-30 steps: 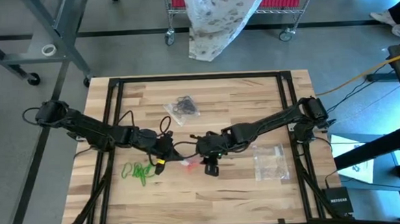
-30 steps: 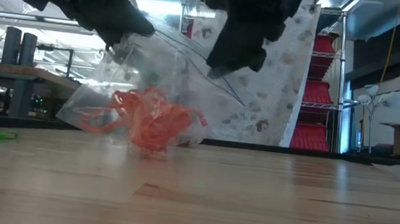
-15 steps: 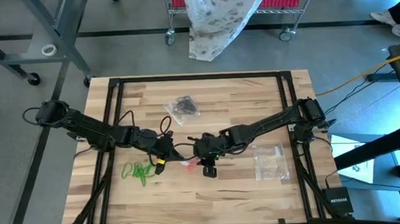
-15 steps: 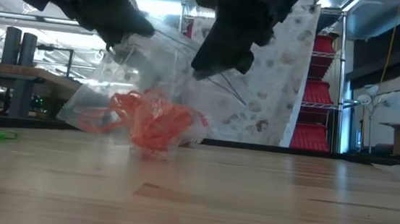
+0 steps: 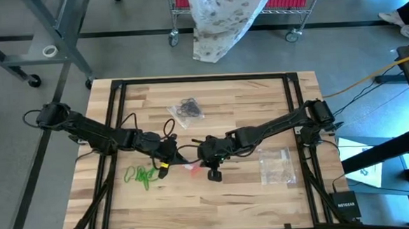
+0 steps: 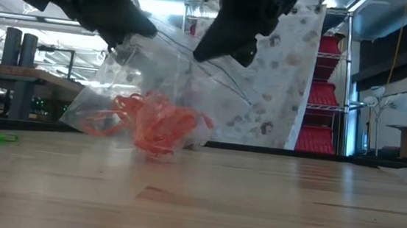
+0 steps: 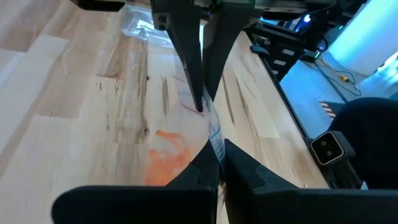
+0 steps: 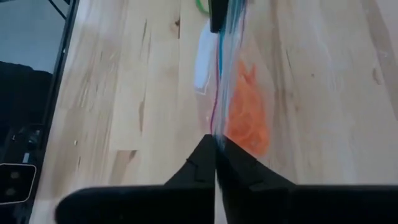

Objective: Sort rubber bands
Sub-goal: Close the transparent zip bag

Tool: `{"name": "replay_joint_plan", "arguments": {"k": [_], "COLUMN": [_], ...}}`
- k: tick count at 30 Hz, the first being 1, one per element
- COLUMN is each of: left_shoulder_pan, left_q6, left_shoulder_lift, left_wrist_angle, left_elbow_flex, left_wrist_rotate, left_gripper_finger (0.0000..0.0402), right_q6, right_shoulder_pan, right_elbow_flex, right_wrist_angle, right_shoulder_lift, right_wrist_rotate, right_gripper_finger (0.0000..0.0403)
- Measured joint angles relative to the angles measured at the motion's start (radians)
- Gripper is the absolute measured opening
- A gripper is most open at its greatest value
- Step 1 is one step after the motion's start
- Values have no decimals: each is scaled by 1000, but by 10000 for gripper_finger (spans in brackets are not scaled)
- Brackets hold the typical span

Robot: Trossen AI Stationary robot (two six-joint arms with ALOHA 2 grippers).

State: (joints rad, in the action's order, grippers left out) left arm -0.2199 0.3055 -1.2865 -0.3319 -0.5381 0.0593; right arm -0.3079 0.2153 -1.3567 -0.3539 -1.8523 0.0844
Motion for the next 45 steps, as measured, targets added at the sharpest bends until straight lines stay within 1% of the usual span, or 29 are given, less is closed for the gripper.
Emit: {"name": "replay_joint_plan", "arguments": {"k": [8, 12, 15, 18, 20, 24, 28, 31, 36, 43, 45], "left_shoulder_pan": [0, 11, 30, 55, 68, 78, 78, 72, 71, 71, 71], "left_q6": [30, 86, 119, 146, 163, 157, 154, 139, 127, 110, 106], "left_shoulder_lift": [29, 37, 37, 38, 39, 39, 23, 0, -23, -64, -72], "left_wrist_angle": [-16, -18, 7, 37, 24, -5, -11, -24, -38, -85, -83], "left_elbow_flex": [0, 0, 0, 0, 0, 0, 0, 0, 0, 0, 0], "left_wrist_rotate": [-4, 3, 55, 136, 178, 178, 153, 143, 108, 107, 107], "left_gripper_finger": [2, 16, 44, 82, 108, 148, 169, 172, 163, 154, 144], "right_q6": [-8, -21, -22, -26, -27, -27, -27, -27, -26, -9, -9], "right_shoulder_pan": [-1, 0, 0, 0, 0, 0, 0, 0, 0, 0, 0], "right_elbow_flex": [-1, 0, 0, 0, 1, 0, 1, 1, 1, 0, 0], "right_wrist_angle": [33, 31, 42, 32, 40, 47, 56, 75, 97, 137, 137], "right_shoulder_lift": [-26, -27, -29, -29, -29, -29, -29, -29, -29, -29, -29], "right_wrist_rotate": [-31, -44, -48, -67, -75, -74, -74, -74, -74, -74, -74], "right_gripper_finger": [1, 0, 0, 0, 0, 0, 0, 0, 0, 0, 0]}}
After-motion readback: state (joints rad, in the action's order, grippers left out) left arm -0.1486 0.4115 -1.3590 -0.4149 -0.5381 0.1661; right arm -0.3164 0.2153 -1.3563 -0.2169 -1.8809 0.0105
